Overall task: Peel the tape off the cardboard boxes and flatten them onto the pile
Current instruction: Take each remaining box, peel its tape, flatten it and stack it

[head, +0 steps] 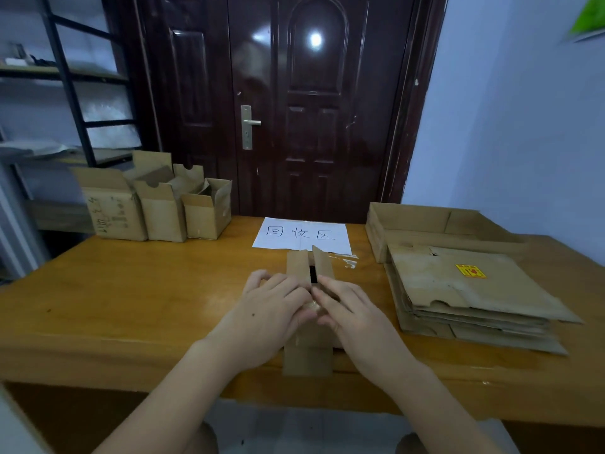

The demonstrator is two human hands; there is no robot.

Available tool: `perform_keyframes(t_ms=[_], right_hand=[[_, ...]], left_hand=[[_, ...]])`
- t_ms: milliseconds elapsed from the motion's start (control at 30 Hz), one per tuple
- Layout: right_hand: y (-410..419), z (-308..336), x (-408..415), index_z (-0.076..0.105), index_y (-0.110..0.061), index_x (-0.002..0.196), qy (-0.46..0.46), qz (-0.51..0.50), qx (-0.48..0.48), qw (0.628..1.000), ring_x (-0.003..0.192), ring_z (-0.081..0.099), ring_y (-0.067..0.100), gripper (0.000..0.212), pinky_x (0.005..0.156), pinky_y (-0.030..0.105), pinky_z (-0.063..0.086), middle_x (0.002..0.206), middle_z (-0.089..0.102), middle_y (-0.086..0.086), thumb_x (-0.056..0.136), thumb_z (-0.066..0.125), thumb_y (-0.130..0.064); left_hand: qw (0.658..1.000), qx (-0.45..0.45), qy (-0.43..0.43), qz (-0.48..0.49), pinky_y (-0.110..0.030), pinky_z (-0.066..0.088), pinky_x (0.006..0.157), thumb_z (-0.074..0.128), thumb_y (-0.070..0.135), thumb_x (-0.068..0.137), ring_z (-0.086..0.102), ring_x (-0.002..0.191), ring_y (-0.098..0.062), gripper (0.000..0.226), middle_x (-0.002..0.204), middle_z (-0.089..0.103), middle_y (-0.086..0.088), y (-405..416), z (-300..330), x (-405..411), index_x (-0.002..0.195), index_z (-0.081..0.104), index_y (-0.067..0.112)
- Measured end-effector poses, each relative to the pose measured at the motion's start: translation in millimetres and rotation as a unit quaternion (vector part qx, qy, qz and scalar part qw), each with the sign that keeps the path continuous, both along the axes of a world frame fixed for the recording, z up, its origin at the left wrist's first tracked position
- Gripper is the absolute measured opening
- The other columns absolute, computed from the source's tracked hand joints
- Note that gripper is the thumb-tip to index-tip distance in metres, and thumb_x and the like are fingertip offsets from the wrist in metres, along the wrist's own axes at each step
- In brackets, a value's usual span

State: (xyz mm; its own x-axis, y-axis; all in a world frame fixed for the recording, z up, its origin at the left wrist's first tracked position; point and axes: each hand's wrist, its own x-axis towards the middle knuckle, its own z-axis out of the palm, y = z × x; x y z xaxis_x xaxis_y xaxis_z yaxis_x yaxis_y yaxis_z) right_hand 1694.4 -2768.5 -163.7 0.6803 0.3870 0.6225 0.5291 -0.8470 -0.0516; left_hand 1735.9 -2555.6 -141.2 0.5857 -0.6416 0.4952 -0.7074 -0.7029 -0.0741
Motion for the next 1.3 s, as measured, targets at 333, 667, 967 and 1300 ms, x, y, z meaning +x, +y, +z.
perform_keyframes(t_ms=[333, 667, 967, 1300], right_hand=[[-1.9, 22.6, -0.2, 0.025, -0.037, 0.154, 0.048, -0.013, 0.068, 0.996, 0.134, 0.049, 0.007, 0.066, 0.106, 0.021, 0.045, 0.155, 0.043, -0.010, 0.100, 0.062, -0.033], [-12.5, 71.5, 62.9, 0.064, -0.017, 0.105, -0.114, -0.066, 0.080, 0.988, 0.094, 0.057, 0.017, 0.027, 0.074, 0.025, 0.050, 0.109, 0.059, -0.003, 0.084, 0.080, -0.023], [-69.0, 96.5, 115.3, 0.049, -0.017, 0.087, -0.019, -0.137, 0.075, 0.988, 0.063, 0.050, 0.018, 0.019, 0.056, 0.040, 0.051, 0.089, 0.046, -0.005, 0.091, 0.063, -0.029], [-169.1, 99.2, 192.8, 0.064, -0.016, 0.112, 0.149, -0.335, -0.015, 0.930, 0.080, 0.055, 0.017, 0.021, 0.075, 0.033, 0.054, 0.118, 0.045, 0.004, 0.099, 0.056, -0.030]], left_hand=[[0.999, -0.027, 0.032, 0.013, -0.030, 0.041, 0.089, 0.015, 0.054, 0.108, 0.056, 0.091, -0.009, 0.051, 0.096, 0.063, 0.016, -3.2, 31.3, 13.7, 0.105, 0.060, 0.032], [0.998, -0.035, 0.020, 0.058, -0.036, 0.044, 0.074, 0.017, 0.048, 0.108, 0.053, 0.073, -0.017, 0.055, 0.075, 0.056, 0.009, -51.6, 79.2, 67.7, 0.083, 0.059, 0.022], [0.998, 0.047, 0.046, -0.001, -0.038, 0.043, 0.072, 0.025, 0.045, 0.112, 0.059, 0.077, -0.022, 0.046, 0.069, 0.050, 0.007, -116.7, 97.0, 124.8, 0.084, 0.054, 0.022], [0.984, 0.160, 0.076, 0.026, -0.039, 0.038, 0.085, 0.025, 0.060, 0.106, 0.064, 0.102, -0.023, 0.054, 0.104, 0.072, 0.003, -190.3, 85.2, 191.0, 0.121, 0.062, 0.023]])
